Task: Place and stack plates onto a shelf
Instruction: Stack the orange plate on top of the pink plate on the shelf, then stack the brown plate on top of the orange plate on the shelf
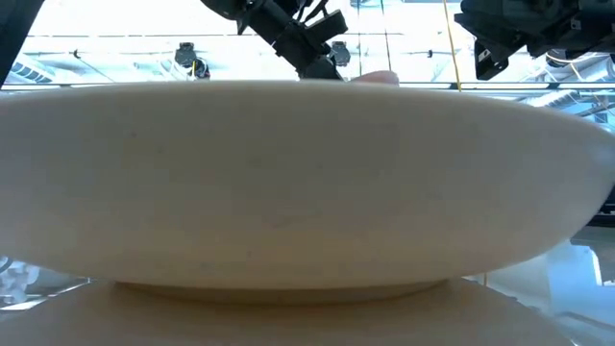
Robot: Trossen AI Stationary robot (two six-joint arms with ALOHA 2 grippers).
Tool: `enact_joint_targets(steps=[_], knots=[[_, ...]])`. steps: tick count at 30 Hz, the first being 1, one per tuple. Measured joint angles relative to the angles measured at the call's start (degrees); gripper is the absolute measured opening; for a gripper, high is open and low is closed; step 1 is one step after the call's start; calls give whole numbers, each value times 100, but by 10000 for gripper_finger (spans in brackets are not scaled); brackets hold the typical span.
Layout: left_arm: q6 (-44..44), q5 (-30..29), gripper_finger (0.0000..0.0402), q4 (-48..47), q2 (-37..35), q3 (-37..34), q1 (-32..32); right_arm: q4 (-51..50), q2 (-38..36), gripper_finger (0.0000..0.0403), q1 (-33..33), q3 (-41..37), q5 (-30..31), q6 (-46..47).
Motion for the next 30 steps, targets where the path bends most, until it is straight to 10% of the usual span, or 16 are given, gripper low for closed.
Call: enact_joint_targets(steps=[15, 30], knots=[[-179, -181, 150, 118, -2, -4, 2, -18, 0, 66, 0, 0, 0, 2], [-314, -780, 162, -112, -446, -7, -245, -52, -2, 66, 0, 0, -2, 65]])
